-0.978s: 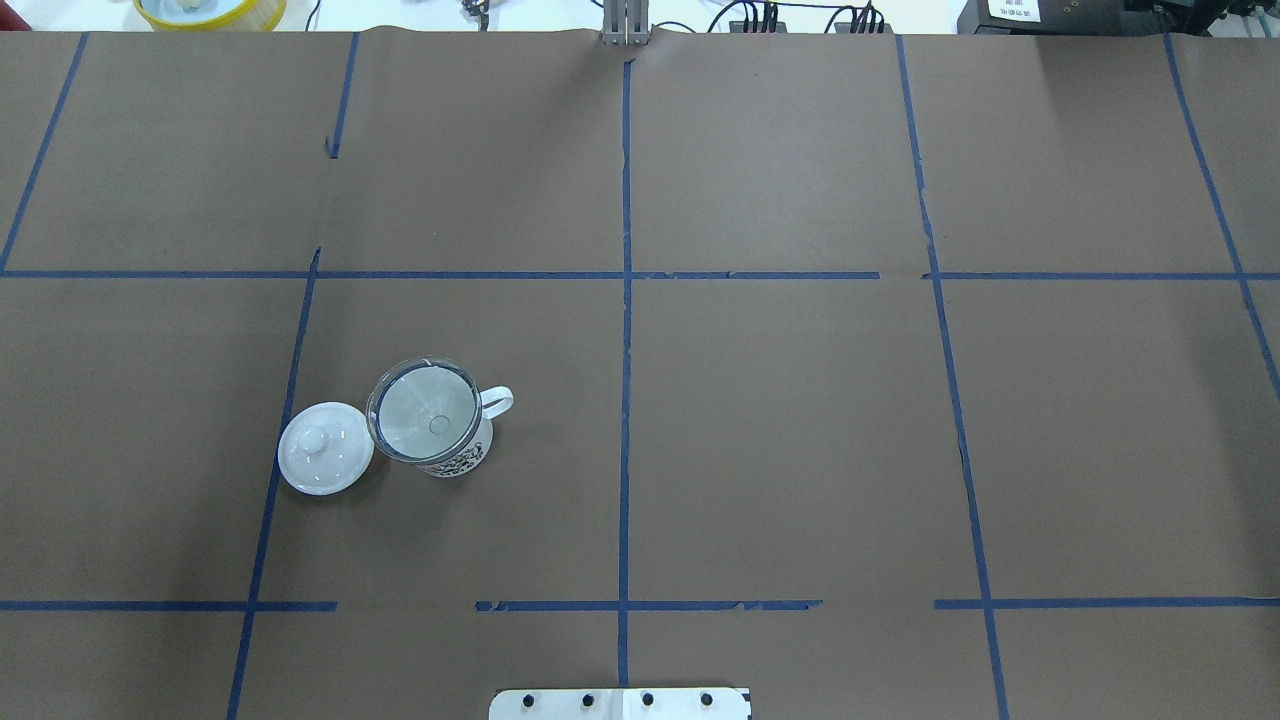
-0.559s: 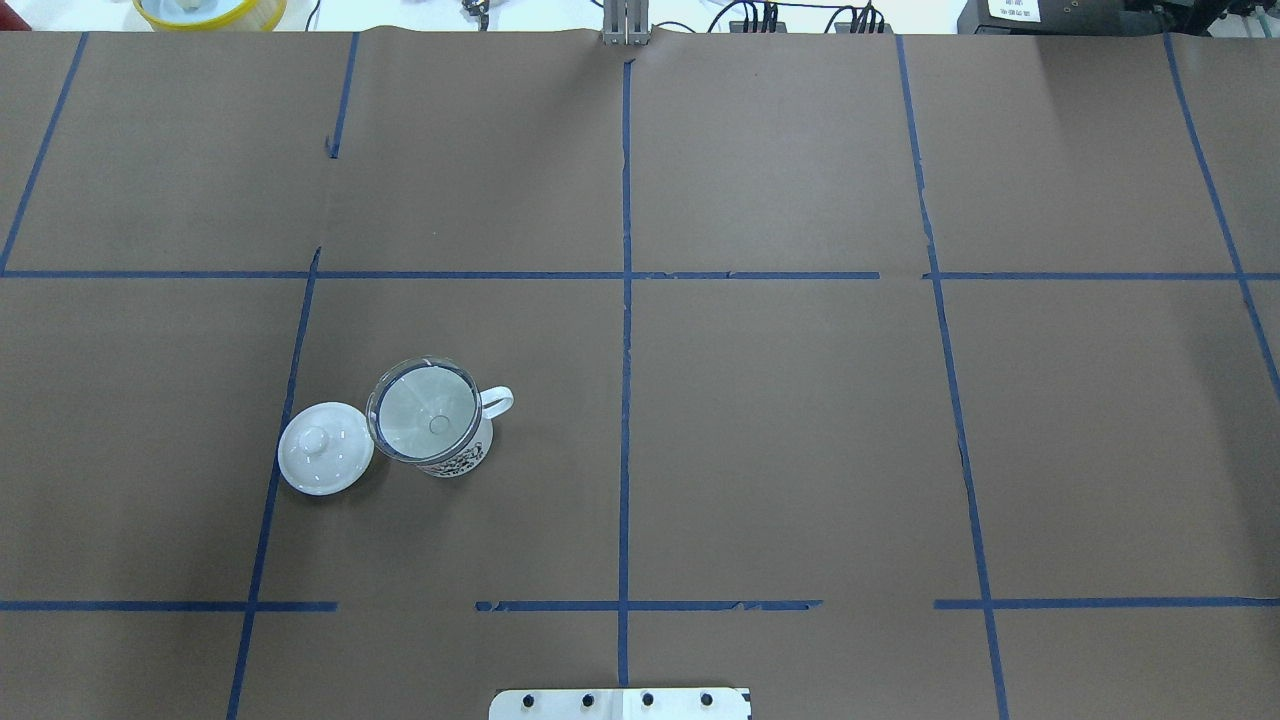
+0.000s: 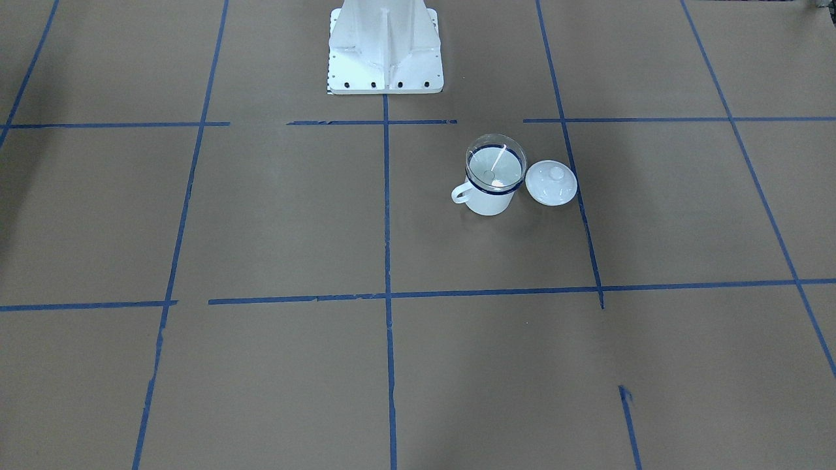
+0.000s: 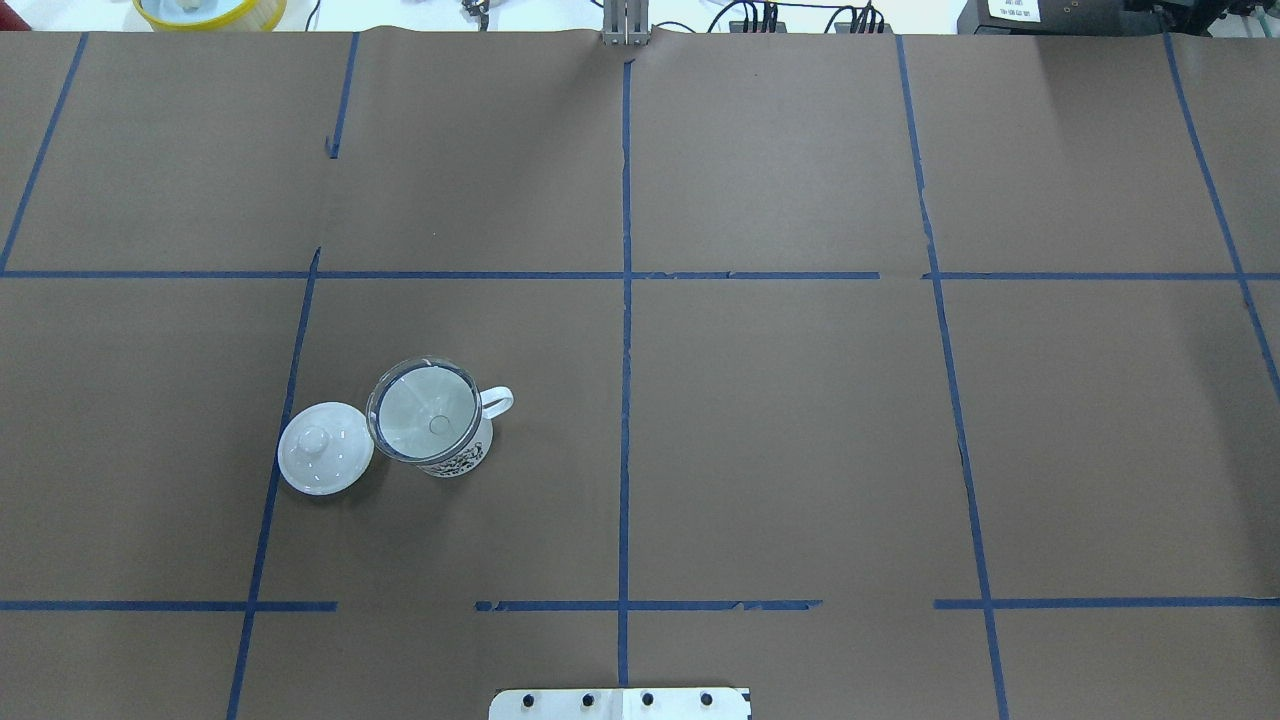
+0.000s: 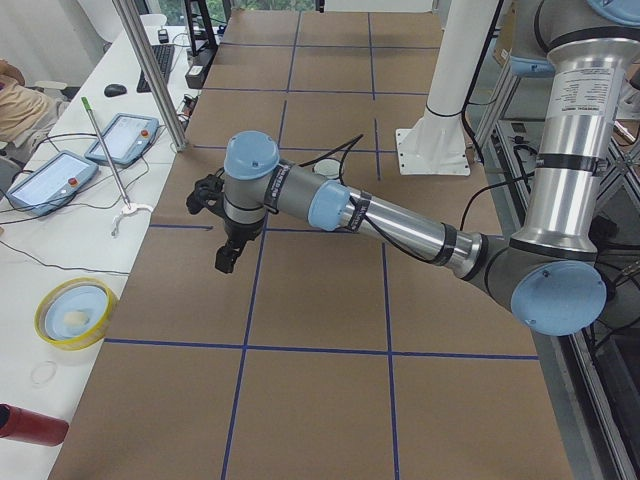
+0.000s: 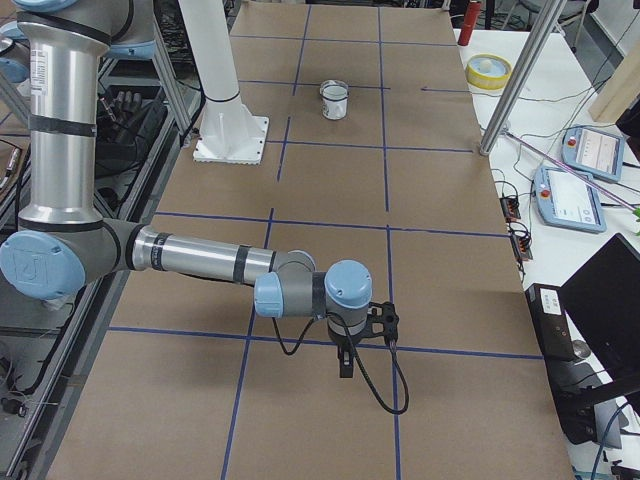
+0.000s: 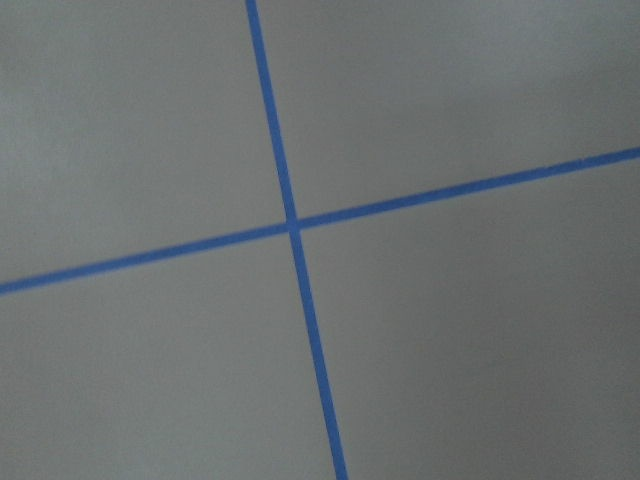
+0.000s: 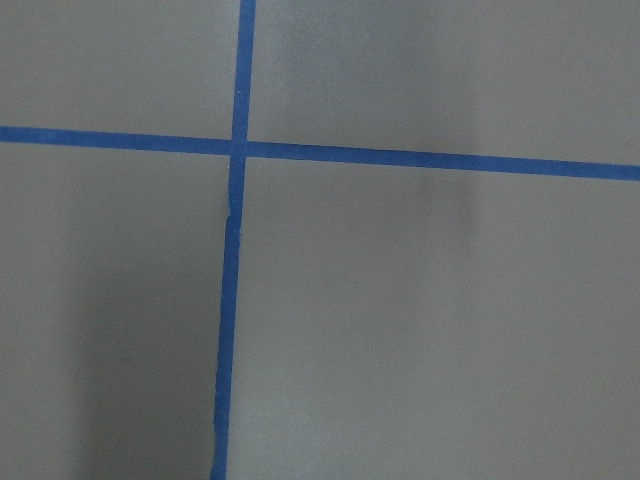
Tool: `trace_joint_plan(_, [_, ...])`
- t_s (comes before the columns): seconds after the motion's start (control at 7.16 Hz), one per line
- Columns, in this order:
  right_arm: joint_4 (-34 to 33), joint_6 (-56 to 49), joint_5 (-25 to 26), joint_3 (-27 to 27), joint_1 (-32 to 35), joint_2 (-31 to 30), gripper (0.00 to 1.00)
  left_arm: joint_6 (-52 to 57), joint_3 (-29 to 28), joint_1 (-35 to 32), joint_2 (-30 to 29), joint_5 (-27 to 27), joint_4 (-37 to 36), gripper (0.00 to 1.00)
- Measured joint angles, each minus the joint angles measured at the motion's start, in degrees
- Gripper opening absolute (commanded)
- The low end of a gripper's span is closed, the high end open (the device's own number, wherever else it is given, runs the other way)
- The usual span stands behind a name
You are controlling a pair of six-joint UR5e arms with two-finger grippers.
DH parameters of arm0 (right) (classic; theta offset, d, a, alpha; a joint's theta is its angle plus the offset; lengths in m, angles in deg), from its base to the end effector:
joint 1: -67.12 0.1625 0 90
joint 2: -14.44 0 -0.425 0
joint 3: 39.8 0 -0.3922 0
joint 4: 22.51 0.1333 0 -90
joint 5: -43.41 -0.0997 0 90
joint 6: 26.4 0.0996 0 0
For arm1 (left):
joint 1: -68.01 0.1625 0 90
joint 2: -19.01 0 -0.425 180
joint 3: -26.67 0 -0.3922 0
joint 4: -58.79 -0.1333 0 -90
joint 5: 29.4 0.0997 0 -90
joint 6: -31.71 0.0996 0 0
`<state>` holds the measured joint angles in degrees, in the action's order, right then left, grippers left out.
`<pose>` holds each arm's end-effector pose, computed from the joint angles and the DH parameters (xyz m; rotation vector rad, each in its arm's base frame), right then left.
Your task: Remove funnel from cup
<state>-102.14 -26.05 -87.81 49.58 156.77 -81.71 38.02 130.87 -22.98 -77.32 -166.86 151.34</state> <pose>0.0649 -0.4485 0.6998 0.0557 -0.7195 -0.0226 -0.0691 -0.5312 0.4702 0.4313 0.7923 0.2533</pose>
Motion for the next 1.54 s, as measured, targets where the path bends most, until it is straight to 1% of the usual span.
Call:
trace_joint_plan(0.14, [0.00,0.00,0.00,0.00,0.00,0.00,1.00,-0.16,-0.28,0.02,-0.02,-2.63,2.05,1.00])
trace_joint_plan(0.28, [0.00,0.00,0.00,0.00,0.00,0.00,1.00,-3.28,-0.10,1.05,-0.07,-5.18,5.43,1.00])
trace_joint_plan(0.42, [0.00,0.00,0.00,0.00,0.00,0.00,1.00,-9.62,0.65,4.34,-0.41,-6.08,7.81,1.00])
trace_joint_plan(0.56, [0.00,0.00,0.00,0.00,0.00,0.00,1.00,-18.05,2.25,9.26,-1.38,-5.41,8.83,1.00])
trace_joint_plan(0.7, [0.00,0.00,0.00,0.00,0.00,0.00,1.00,-28.17,4.77,14.62,-2.58,-3.03,9.12,1.00])
trace_joint_plan(0.98, [0.00,0.00,0.00,0.00,0.00,0.00,1.00,-51.50,10.38,28.20,-5.84,5.95,8.94,1.00])
trace_joint_plan(1.12, [0.00,0.00,0.00,0.00,0.00,0.00,1.00,-62.06,11.39,35.08,-8.71,10.56,8.82,1.00])
trace_joint_plan(1.26, [0.00,0.00,0.00,0.00,0.00,0.00,1.00,-69.50,11.49,40.80,-11.60,14.80,8.28,1.00])
trace_joint_plan(1.54, [0.00,0.00,0.00,0.00,0.00,0.00,1.00,-77.26,9.53,48.76,-17.26,20.97,4.61,1.00])
